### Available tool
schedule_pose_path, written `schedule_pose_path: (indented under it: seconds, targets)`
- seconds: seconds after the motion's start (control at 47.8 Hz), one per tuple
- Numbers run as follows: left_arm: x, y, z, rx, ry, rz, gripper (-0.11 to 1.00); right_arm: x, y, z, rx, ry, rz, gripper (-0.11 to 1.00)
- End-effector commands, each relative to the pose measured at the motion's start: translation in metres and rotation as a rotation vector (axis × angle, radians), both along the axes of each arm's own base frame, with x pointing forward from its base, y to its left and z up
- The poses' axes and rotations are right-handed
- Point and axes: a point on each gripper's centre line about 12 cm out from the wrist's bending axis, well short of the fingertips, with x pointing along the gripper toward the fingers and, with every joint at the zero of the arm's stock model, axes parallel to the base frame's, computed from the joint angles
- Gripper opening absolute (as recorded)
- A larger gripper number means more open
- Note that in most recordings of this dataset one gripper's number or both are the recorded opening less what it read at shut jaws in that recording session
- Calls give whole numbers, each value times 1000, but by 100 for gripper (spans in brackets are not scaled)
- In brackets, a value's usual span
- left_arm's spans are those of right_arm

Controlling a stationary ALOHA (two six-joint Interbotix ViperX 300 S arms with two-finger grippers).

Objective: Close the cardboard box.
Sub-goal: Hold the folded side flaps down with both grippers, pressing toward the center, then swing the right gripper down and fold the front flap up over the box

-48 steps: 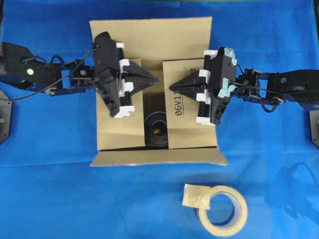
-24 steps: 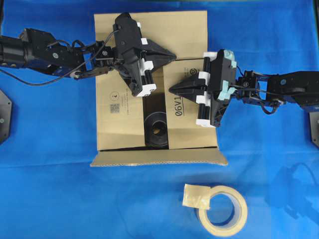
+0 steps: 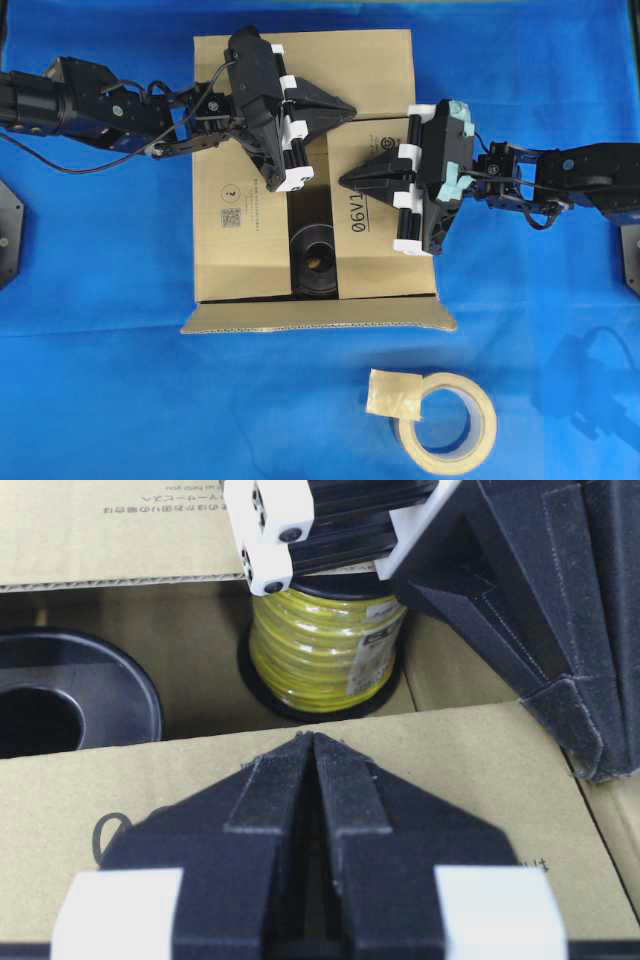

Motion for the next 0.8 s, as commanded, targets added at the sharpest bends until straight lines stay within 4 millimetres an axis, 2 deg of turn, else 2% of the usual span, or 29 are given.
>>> schedule_pose_path:
  seconds: [0.0,0.23,0.377,0.523,0.774]
  targets:
    - [0,-1,5,0,-11,0,0,1,1,21,-6,-59,2,0]
    - [0,-3,5,-1,-8,-6,0,-13,4,61,-11,-123,14,0]
    - [0,-5,4,0,-6,-12,0,-26,14,89,-10,-165,41,0]
    - [0,-6,4,0,-6,-13,0,-43,38,111,-2,-208,115,0]
    - [0,-6,4,0,-5,-13,0,-68,106,118,27,-256,337,0]
